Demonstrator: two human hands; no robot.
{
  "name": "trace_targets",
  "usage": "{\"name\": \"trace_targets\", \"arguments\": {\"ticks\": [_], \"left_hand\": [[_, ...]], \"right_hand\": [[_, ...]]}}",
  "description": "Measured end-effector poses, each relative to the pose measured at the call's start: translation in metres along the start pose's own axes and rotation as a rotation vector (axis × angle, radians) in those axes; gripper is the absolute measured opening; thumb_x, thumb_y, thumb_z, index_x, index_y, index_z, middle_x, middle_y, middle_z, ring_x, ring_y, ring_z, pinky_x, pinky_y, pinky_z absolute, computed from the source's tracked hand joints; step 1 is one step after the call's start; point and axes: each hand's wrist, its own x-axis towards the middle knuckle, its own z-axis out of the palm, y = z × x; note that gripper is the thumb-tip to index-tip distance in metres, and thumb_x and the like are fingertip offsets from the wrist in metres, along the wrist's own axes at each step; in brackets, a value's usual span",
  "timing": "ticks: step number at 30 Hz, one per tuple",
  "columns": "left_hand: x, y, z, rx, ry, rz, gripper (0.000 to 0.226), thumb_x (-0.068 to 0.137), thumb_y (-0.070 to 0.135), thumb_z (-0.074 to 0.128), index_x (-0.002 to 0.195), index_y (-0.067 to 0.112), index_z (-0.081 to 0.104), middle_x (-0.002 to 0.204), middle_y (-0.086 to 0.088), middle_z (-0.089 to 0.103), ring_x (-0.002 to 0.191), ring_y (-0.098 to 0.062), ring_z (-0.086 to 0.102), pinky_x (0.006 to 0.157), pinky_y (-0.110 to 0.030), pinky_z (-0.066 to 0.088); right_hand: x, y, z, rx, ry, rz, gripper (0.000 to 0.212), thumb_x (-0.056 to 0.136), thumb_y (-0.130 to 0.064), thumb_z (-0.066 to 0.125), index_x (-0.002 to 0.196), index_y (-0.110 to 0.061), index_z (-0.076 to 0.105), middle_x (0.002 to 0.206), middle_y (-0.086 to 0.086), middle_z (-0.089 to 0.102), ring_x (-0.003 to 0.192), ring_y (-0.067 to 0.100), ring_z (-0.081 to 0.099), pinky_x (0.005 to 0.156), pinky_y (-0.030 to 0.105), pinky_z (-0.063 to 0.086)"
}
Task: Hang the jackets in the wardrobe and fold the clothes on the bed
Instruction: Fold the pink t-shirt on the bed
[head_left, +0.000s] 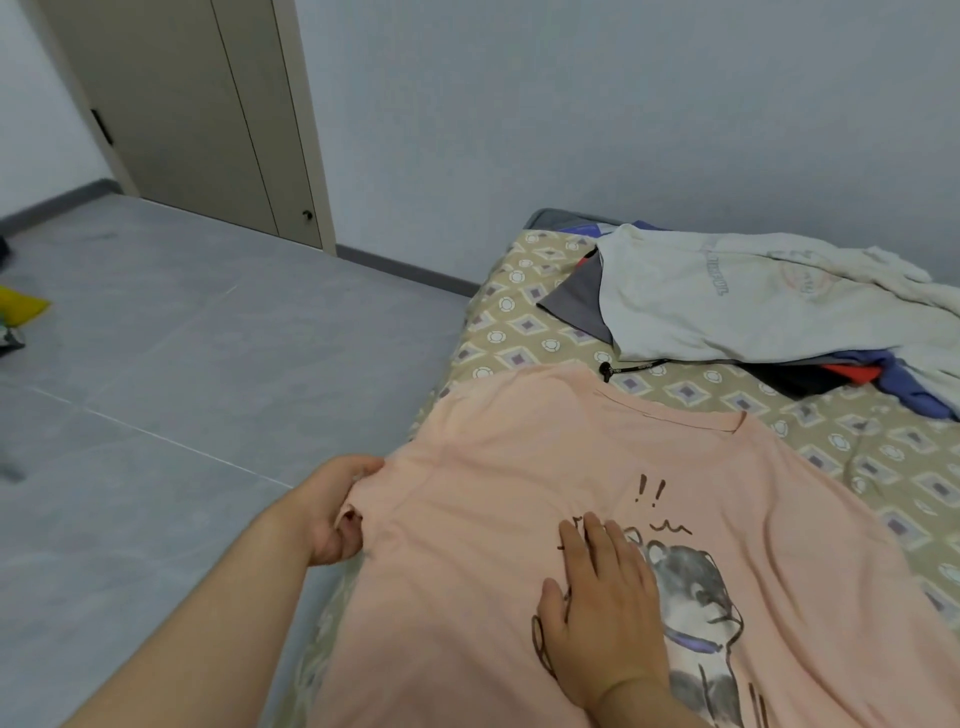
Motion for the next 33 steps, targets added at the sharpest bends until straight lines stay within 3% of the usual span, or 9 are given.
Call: {"name": "trace_targets", "arguments": {"ticks": [3,6,10,13,19,22,25,27,33], "left_hand": [[-0.001,-0.001,-0.015,-0.287,-0.175,0.045,0.034,0.074,0.047,0.067,0.068,0.014,0.066,0.050,0.003,0.053,0.030,-0.011,0.044,0.033,-0.010,0.030],[-0.002,0.007,-0.008,-0.346,-0.284,0.144,0.059,0.088,0.056,0.053,0.089,0.002,0.079,0.091,-0.013,0.075,0.074,-0.028,0.074,0.063,-0.035,0.060],[-0.007,0.027,0.017,-0.247,-0.257,0.142,0.063,0.099,0.048,0.047,0.113,-0.009,0.067,0.120,-0.023,0.066,0.102,-0.032,0.067,0.089,-0.046,0.055],[-0.010,0.034,0.027,-0.110,-0.218,0.148,0.034,0.096,0.018,0.058,0.124,-0.002,0.061,0.109,-0.019,0.070,0.090,-0.029,0.070,0.083,-0.043,0.058],[-0.011,0.024,-0.012,-0.311,-0.346,0.508,0.050,0.075,-0.006,0.054,0.115,0.018,0.072,0.116,-0.009,0.072,0.098,-0.026,0.072,0.073,-0.038,0.061],[0.007,0.003,-0.025,-0.219,-0.117,0.430,0.056,0.082,-0.019,0.045,0.122,0.016,0.065,0.118,-0.010,0.069,0.095,-0.029,0.070,0.060,-0.035,0.061],[0.023,-0.017,-0.028,-0.111,0.129,0.270,0.052,0.094,-0.009,0.043,0.139,0.014,0.047,0.127,-0.013,0.055,0.095,-0.026,0.059,0.057,-0.031,0.054],[0.025,-0.021,-0.027,-0.104,0.189,0.165,0.039,0.095,0.011,0.053,0.134,0.013,0.047,0.126,-0.016,0.045,0.094,-0.027,0.056,0.054,-0.033,0.050],[0.020,-0.010,-0.001,0.151,-0.036,-0.130,0.044,0.095,0.043,0.055,0.099,0.000,0.058,0.083,-0.017,0.065,0.066,-0.028,0.064,0.056,-0.031,0.052]], "right_hand": [[0.000,0.002,0.003,-0.024,0.055,-0.013,0.060,0.072,-0.036,0.060,0.127,-0.013,0.067,0.134,0.011,0.062,0.124,0.035,0.058,0.107,0.042,0.024],[0.001,0.003,0.004,-0.036,0.078,-0.014,0.060,0.073,-0.037,0.059,0.128,-0.013,0.066,0.135,0.011,0.061,0.125,0.034,0.057,0.107,0.041,0.023],[0.001,0.002,0.004,-0.016,0.033,-0.018,0.063,0.083,-0.041,0.048,0.141,-0.018,0.054,0.149,0.007,0.049,0.139,0.030,0.043,0.115,0.039,0.015],[0.002,0.002,0.007,0.016,-0.012,-0.028,0.069,0.088,-0.047,0.033,0.153,-0.024,0.035,0.161,0.002,0.028,0.150,0.024,0.020,0.122,0.038,0.006],[0.002,0.004,0.006,0.015,-0.028,-0.029,0.069,0.089,-0.047,0.030,0.154,-0.024,0.032,0.162,0.002,0.025,0.150,0.023,0.017,0.123,0.039,0.004],[0.003,0.003,0.006,0.023,-0.035,-0.023,0.069,0.089,-0.046,0.031,0.153,-0.023,0.035,0.161,0.004,0.027,0.150,0.024,0.018,0.123,0.040,0.006],[0.000,0.002,0.003,0.029,-0.022,-0.012,0.067,0.088,-0.045,0.032,0.150,-0.020,0.041,0.158,0.006,0.033,0.148,0.026,0.024,0.122,0.043,0.013],[0.000,0.002,0.003,0.026,-0.021,-0.013,0.067,0.087,-0.044,0.033,0.148,-0.020,0.043,0.157,0.006,0.036,0.148,0.026,0.026,0.122,0.043,0.015],[0.000,0.000,0.003,0.015,0.044,0.002,0.064,0.083,-0.042,0.037,0.137,-0.014,0.059,0.144,0.010,0.053,0.136,0.032,0.045,0.113,0.047,0.033]]}}
